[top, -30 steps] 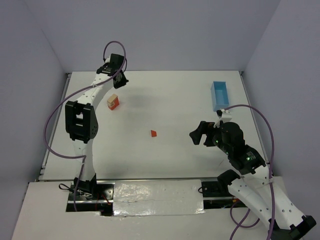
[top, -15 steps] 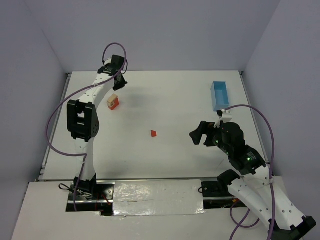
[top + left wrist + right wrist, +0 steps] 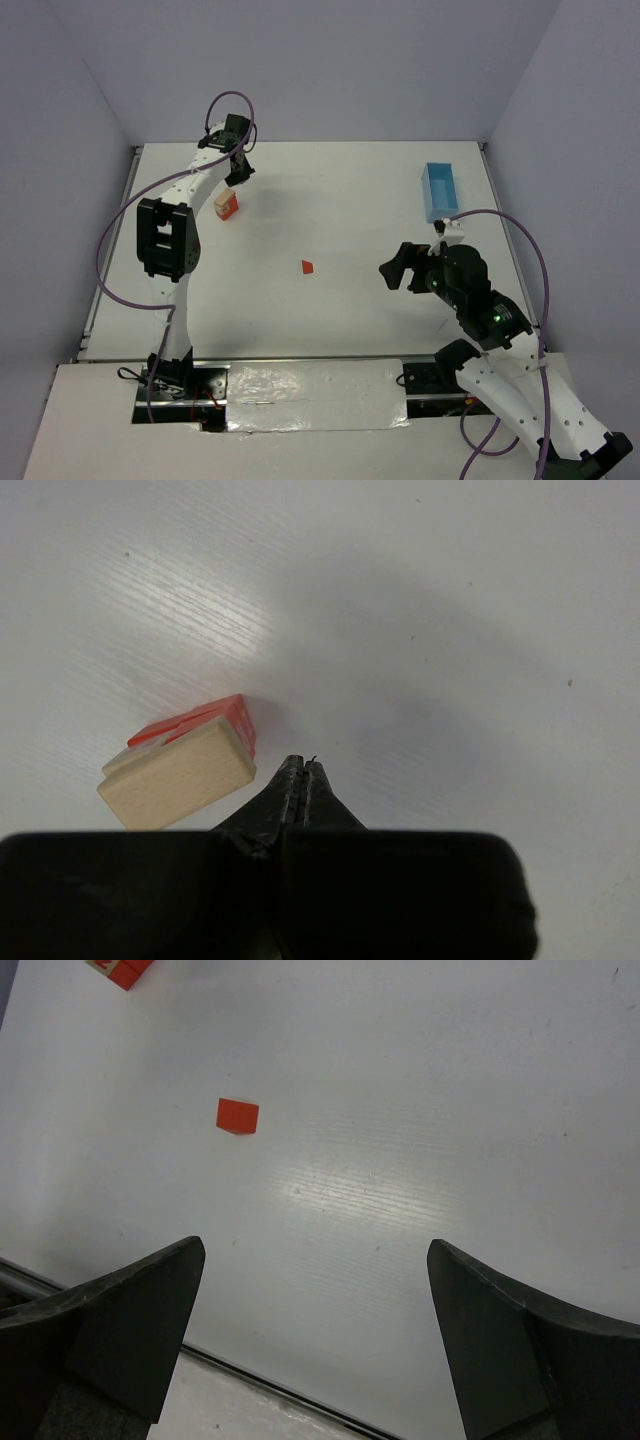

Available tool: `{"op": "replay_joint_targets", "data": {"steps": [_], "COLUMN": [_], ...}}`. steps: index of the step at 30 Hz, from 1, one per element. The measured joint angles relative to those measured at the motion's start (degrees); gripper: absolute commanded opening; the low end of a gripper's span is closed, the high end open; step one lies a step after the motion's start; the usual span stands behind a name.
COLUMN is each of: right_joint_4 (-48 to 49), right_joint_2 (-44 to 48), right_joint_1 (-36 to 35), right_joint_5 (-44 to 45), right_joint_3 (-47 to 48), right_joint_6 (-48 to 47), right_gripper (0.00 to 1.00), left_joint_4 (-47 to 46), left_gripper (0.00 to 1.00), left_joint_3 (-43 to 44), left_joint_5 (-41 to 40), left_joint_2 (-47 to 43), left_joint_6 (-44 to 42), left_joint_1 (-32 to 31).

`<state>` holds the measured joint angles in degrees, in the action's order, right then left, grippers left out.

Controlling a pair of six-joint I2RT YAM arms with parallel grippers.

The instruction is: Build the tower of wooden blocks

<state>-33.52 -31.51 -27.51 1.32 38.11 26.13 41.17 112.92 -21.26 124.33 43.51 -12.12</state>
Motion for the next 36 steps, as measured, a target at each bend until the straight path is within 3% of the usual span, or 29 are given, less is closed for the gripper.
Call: {"op": "replay_joint_targets", "data": {"steps": [36], "right_joint_4": [0.02], "right_joint_2": [0.00], "right_joint_1": [0.00], "right_joint_5": [-0.04], "right_joint_3": [0.00], "right_joint_6": [-0.02], "right_gripper": [1.00], "left_joint_4": [3.61], "left_gripper": [0.00], "left_joint_3": [0.00], "left_joint_5": [-1.60], "left_joint_2": [2.34], "left_joint_6": [1.97], "left_joint_1": [0.37]}}
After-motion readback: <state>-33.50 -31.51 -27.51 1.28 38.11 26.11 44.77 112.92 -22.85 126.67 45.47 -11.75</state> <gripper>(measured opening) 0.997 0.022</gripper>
